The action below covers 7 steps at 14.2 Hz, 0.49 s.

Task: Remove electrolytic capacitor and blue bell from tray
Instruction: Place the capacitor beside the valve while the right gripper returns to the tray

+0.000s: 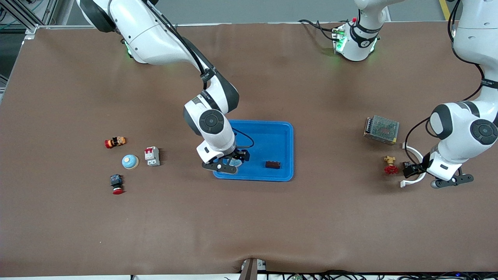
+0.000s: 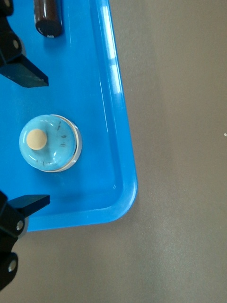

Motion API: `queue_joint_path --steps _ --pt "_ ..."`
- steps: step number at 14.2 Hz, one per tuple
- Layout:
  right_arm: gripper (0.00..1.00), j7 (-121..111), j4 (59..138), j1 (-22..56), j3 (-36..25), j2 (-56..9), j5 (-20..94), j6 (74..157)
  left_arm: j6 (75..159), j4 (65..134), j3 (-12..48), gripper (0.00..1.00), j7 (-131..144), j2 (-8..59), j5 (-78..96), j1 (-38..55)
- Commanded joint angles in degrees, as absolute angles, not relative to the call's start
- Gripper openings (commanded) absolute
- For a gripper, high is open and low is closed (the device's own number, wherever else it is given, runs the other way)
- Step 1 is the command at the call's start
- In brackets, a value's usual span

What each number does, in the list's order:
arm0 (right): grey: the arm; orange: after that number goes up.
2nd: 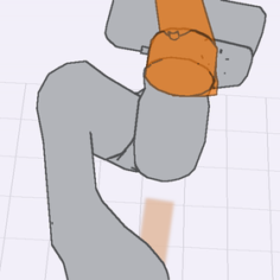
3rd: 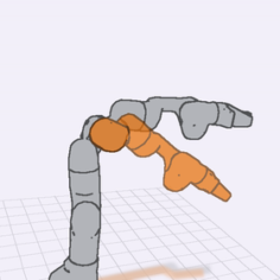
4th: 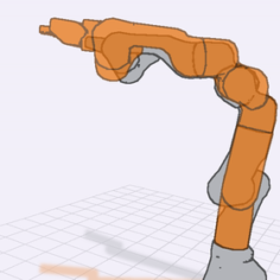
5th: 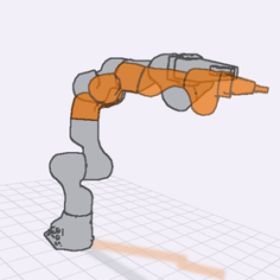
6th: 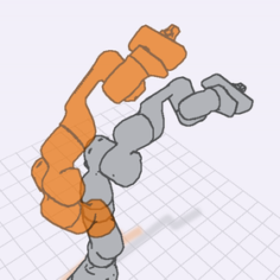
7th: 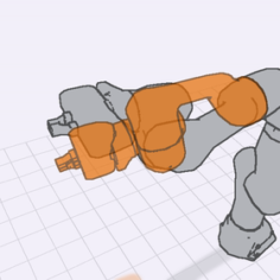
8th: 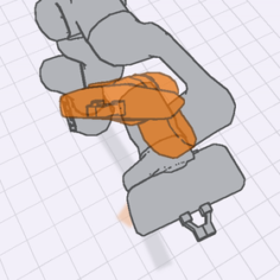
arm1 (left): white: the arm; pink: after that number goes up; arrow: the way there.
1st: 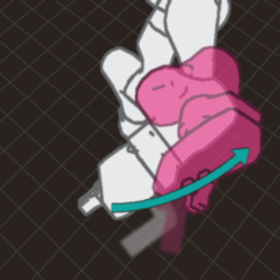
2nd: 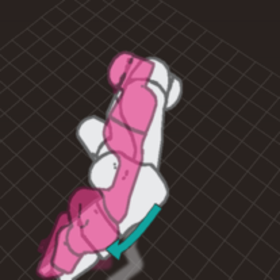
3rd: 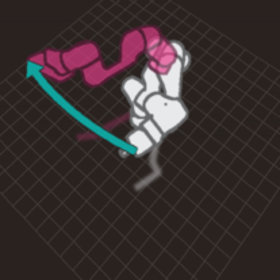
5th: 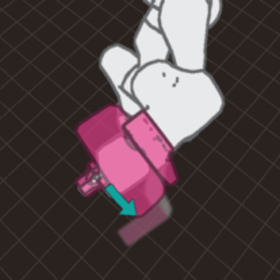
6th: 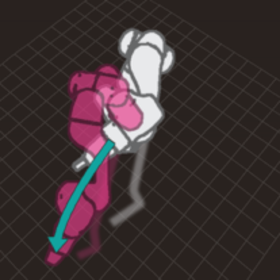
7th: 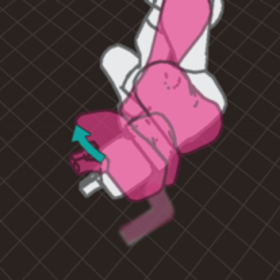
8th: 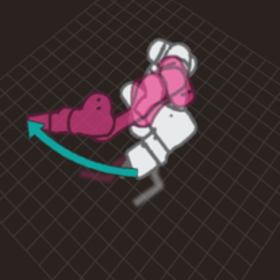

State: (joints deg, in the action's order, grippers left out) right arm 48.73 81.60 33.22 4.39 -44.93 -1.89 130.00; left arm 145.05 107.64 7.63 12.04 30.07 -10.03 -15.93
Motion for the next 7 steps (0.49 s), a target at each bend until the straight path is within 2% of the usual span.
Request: queue_joint_path --steps 1,4,7 --pt "1.00 50.01 79.89 33.93 3.87 -46.58 -3.52 130.25 142.38 105.83 8.00 1.00 24.38 29.18 -10.81 -13.11" --pt "1.00 50.01 79.89 34.01 3.87 -47.11 -3.60 130.87 140.55 105.99 8.09 1.00 31.17 28.22 -10.47 -9.68" --pt "1.00 50.01 79.89 33.93 3.87 -47.72 -3.60 131.83 139.66 106.35 12.47 1.00 47.07 27.51 -10.98 -9.67"
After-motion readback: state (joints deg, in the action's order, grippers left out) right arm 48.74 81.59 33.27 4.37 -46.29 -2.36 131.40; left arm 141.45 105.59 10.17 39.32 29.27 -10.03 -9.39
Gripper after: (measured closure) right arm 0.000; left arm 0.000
